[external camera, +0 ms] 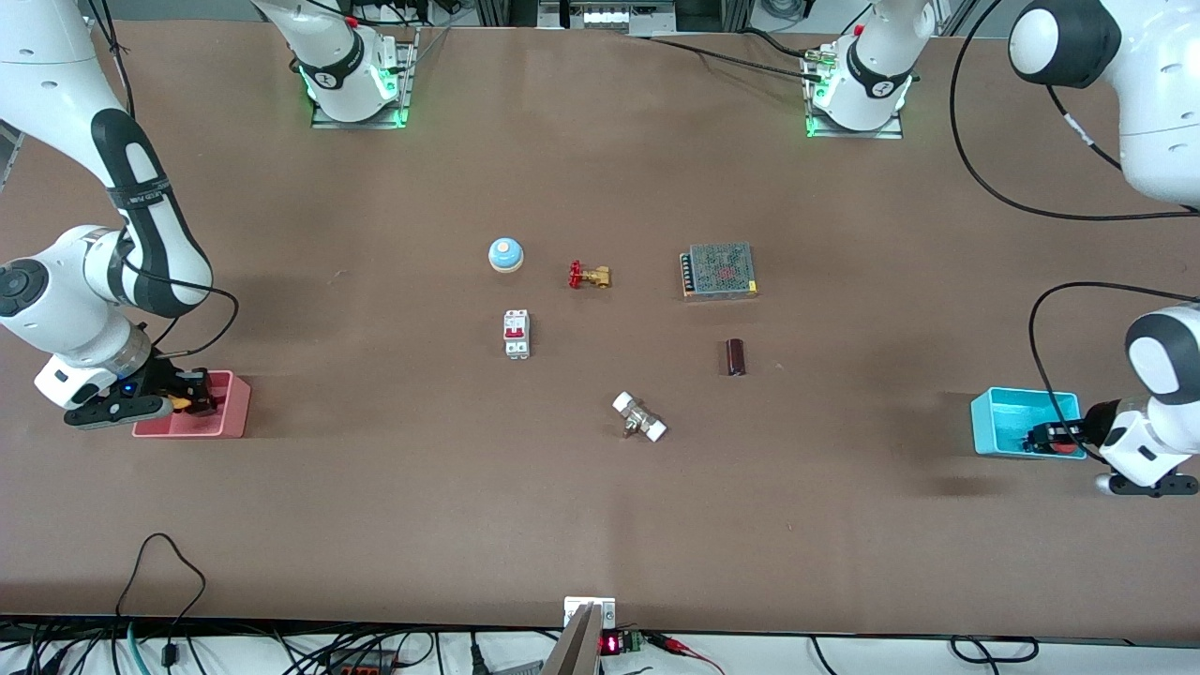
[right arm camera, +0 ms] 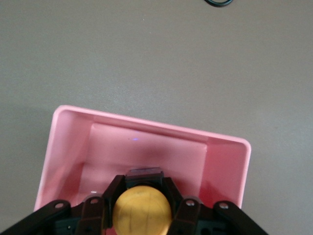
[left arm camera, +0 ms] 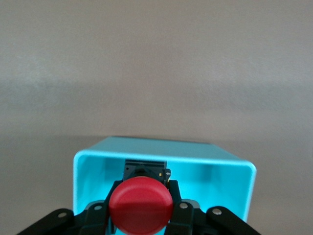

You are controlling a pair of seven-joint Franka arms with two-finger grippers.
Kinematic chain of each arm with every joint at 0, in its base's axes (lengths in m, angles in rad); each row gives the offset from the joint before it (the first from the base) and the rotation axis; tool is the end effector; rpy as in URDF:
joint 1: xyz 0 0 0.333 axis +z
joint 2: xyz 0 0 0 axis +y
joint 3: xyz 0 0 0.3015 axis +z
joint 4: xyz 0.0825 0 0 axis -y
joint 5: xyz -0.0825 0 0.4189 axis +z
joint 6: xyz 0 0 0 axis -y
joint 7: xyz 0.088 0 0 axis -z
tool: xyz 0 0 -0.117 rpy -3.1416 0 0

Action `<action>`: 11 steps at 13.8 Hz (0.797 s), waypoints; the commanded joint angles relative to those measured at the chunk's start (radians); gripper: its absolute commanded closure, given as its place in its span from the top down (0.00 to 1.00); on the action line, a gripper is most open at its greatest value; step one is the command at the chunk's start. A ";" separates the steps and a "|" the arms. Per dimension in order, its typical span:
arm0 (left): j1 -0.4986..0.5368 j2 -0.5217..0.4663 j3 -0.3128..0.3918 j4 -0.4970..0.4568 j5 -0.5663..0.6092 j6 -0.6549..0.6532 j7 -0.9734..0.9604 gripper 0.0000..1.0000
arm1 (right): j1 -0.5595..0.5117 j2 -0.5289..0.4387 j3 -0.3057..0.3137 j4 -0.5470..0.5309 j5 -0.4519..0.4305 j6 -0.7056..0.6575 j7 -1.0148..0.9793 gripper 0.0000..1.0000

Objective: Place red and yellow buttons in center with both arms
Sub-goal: 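Lift the yellow button with the right gripper while the left gripper lifts the red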

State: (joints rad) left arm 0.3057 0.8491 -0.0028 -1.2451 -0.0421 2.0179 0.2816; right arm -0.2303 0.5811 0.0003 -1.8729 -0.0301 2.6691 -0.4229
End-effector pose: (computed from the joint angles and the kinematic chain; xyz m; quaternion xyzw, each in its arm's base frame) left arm 0.7297 0.2256 0.2090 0.9989 0.0209 -0.0308 0.0298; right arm 0.6574 -0.1532 0.1728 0.9883 0.1082 0.0990 0.0422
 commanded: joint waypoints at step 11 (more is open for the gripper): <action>-0.014 -0.321 -0.055 -0.290 0.016 -0.265 -0.056 0.34 | -0.011 -0.355 0.232 0.026 0.047 -0.574 0.311 0.30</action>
State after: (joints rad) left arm 0.2973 0.5934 -0.0249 -1.4306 -0.0421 1.7251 0.2733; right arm -0.2343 0.2677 0.1395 -1.8022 0.0146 2.1194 -0.2715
